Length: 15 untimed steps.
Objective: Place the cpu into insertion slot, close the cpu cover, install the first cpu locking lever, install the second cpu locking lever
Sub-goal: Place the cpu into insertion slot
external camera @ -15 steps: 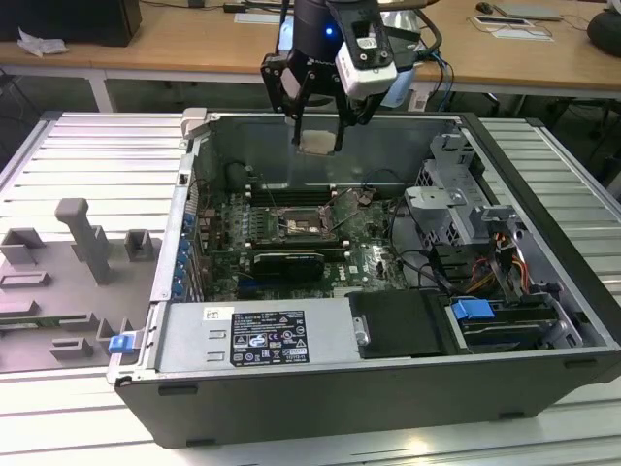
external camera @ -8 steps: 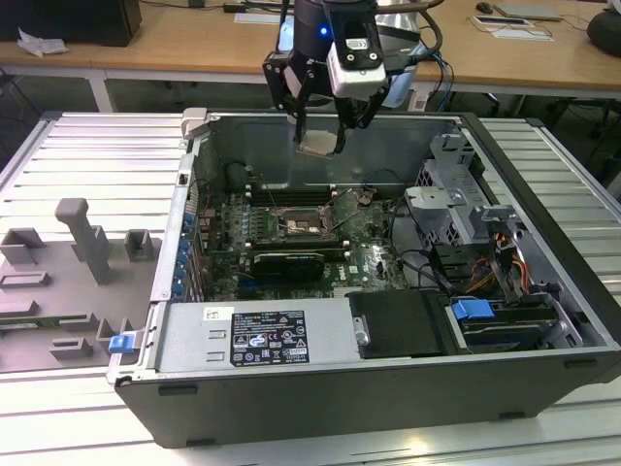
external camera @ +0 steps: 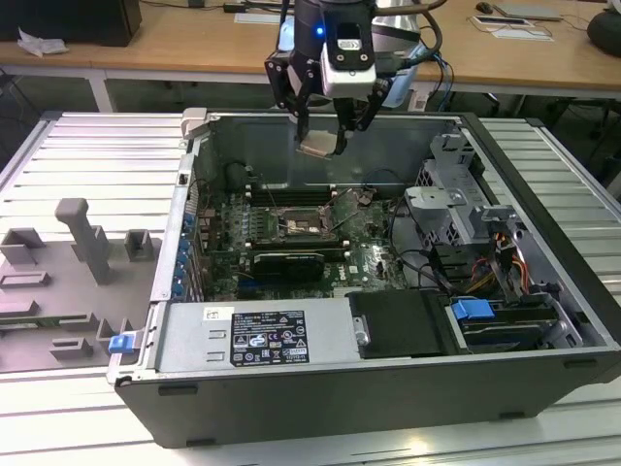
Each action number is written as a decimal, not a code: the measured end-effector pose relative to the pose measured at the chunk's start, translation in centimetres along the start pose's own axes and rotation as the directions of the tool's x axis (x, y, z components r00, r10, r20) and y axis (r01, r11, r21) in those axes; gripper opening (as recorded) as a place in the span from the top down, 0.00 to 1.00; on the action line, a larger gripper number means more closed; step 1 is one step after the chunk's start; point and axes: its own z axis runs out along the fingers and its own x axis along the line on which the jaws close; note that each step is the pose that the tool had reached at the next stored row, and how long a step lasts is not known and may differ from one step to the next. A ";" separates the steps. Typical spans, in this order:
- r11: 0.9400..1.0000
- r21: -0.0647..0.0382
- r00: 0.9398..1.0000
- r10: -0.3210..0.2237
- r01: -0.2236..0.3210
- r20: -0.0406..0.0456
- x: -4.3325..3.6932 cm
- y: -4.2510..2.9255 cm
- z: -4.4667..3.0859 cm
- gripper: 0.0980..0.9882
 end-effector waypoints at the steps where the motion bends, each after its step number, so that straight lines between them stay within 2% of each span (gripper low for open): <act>1: 1.000 0.000 1.000 0.011 -0.011 0.001 0.00 0.00 0.01 0.51; 9: 0.995 -0.002 0.995 0.096 -0.096 0.009 0.00 0.00 0.05 0.51; 15: 0.984 -0.005 0.984 0.176 -0.176 0.015 0.00 -0.01 0.08 0.51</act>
